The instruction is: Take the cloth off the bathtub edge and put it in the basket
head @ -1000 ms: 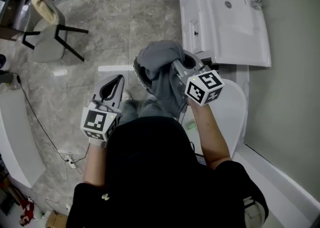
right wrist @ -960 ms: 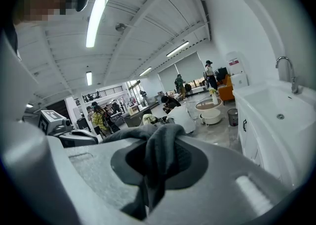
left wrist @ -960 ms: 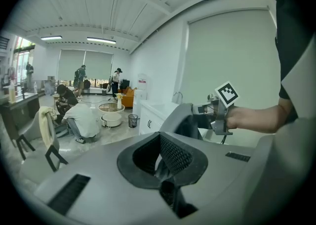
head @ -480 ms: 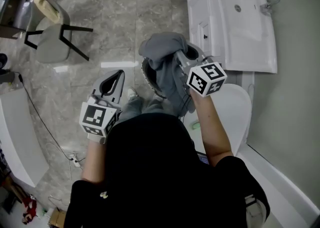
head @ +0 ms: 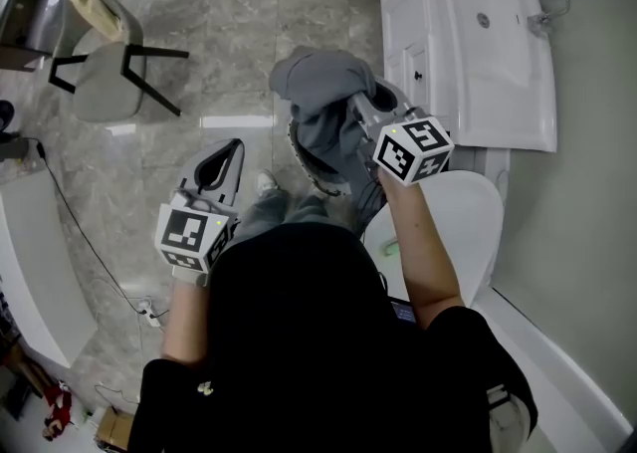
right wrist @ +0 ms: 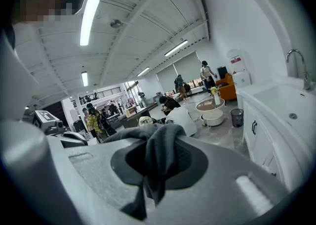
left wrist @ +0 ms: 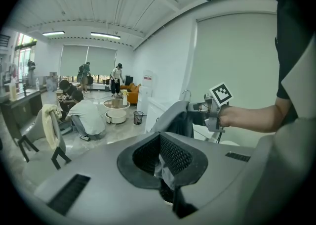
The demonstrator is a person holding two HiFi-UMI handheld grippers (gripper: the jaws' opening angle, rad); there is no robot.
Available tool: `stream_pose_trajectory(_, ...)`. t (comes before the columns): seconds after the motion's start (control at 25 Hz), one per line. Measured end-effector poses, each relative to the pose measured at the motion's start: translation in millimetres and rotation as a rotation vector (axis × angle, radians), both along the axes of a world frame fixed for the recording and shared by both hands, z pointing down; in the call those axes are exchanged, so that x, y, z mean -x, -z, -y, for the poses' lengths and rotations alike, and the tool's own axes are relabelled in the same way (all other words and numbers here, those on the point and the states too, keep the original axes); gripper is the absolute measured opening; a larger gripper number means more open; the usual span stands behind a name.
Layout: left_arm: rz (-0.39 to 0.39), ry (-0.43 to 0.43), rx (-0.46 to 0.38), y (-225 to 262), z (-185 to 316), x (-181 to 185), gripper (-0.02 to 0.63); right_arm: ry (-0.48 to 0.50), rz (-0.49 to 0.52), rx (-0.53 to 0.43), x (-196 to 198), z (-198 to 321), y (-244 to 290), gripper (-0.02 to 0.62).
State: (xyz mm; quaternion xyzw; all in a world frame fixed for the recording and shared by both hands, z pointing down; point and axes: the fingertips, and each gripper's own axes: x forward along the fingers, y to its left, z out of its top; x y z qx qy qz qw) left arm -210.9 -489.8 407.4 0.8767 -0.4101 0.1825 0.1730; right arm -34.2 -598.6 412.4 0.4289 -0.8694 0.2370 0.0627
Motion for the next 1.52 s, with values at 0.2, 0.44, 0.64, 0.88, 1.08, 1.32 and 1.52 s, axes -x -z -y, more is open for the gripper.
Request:
stream_pose_trajectory(0.2,0.005,0.007,0.012,-5.3,-0.7,3.7,0.012,0.003,-0.015,0.032,0.8,-3.5,-17.1,0.041)
stream_pose_trajectory(0.44,0.008,-0.002,0.026,-8.7,-6.7,-1.1,0.012,0.0,-0.018,0.081,-6.6,-24.0,-36.9,0.041)
stream_pose_trajectory(0.64,0.013,-0.015,0.035,-11.2,-14.6,-13.5,0.012,-0.008,-0.029,0.12,-23.6,-45.2,-52.6,0.041)
stream_pose_trajectory(0.88,0.022,-0.028,0.053,-19.7,-36.3,-31.1,0.012,-0.034,-0.043,0.195,-52.6,-83.6,-88.7,0.041)
stream_pose_trajectory(1.08,0.036,-0.025,0.071,-26.6,-56.5,-38.9,0.014,-0.043,-0.067,0.257,-69.3,-111.4,-124.8,0.041)
stream_pose_trajectory(1.32,0.057,-0.005,0.097,-35.7,-78.8,-40.4,0.014,-0.043,-0.113,0.342,-82.1,-130.6,-184.7,0.043)
stream_pose_trajectory(1.52,0.072,0.016,0.125,-49.5,-95.3,-34.7,0.014,-0.028,-0.161,0.414,-82.1,-139.3,-242.9,0.043)
